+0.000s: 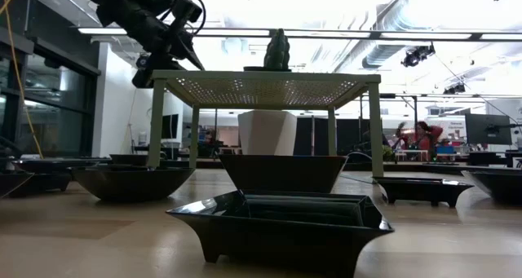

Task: Pick & Place Mini shaped plates
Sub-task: Put the square plate on the shelf, then stack the leaf shaped plate on top of the leaf shaped plate on the shelf

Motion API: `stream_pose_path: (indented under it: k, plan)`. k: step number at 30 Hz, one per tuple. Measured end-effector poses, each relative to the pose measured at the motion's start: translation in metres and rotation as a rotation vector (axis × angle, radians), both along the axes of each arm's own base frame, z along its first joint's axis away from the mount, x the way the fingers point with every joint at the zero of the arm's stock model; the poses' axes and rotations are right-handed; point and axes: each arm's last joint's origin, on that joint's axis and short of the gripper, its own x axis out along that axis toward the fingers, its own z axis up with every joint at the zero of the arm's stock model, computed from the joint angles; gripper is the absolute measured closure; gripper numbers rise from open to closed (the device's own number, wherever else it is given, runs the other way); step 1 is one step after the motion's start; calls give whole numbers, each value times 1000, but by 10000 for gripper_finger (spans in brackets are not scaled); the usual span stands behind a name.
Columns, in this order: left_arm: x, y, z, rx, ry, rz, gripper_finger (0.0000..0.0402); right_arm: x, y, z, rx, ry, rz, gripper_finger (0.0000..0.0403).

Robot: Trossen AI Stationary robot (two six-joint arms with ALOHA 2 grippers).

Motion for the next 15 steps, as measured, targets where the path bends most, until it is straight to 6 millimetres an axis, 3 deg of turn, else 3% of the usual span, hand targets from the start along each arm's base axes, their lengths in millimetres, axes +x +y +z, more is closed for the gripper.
stream_pose_path:
  k: [4,15]
  plan:
    - [1,1,17,65,-15,-11,295,-1,0,-1,5,7,1,176]
    - [-13,-1,58,284,188,-30,293,-7,9,-4,31,42,2,176]
